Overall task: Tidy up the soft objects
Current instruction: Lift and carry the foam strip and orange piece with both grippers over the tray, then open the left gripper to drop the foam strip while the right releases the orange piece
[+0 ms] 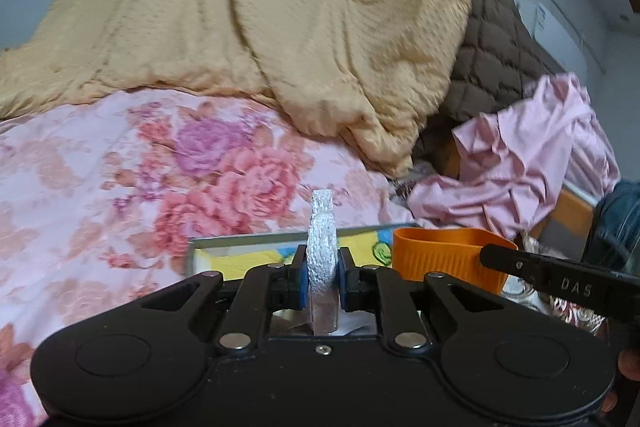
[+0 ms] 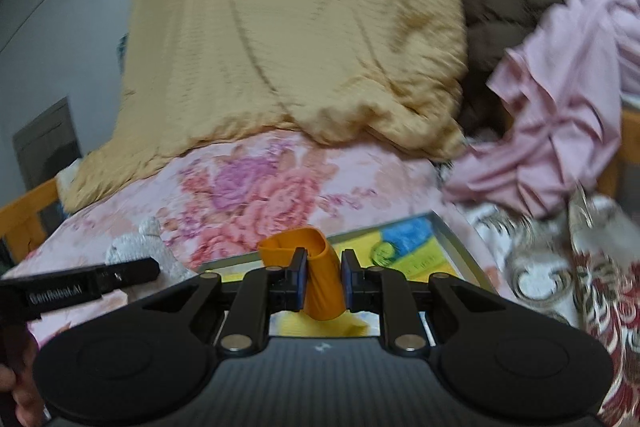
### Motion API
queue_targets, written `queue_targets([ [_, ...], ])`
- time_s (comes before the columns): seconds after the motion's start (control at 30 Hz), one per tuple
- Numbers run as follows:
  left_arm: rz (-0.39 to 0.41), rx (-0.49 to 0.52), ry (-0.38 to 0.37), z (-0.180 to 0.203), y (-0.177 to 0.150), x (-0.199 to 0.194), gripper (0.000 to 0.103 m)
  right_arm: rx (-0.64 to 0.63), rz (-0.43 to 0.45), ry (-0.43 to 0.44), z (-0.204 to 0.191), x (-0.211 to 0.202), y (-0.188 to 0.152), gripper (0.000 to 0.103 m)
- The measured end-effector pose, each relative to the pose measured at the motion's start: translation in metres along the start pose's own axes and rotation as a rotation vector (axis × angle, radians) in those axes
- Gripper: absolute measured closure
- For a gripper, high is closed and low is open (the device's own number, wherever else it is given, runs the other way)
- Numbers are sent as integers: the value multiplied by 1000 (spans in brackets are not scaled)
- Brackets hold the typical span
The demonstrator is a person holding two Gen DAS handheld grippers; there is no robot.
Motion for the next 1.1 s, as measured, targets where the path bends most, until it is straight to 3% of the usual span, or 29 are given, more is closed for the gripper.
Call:
queue_targets([
  [0.37, -120, 82, 16, 45, -15, 59, 88, 152, -83, -70, 49, 15, -16, 82],
  [0.73, -184, 91, -4, 66, -18, 73, 81, 143, -134, -90, 54, 20, -21, 68],
  [0.97, -207, 88, -4, 65, -20, 68, 55, 126, -154, -100, 55, 19, -23, 62],
  [1.1, -203, 78, 2, 65, -19, 60, 44, 112, -153, -100, 54, 16, -22, 49],
])
Point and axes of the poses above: each gripper's, at about its wrist camera, not at the fingertips, and x roughly the way its jaws point, z to its right, y to its top, the point moved 1 cm from there along x, roughly the way its jaws point, and after that the axes turned 1 degree about -x, right-handed, at the moved point
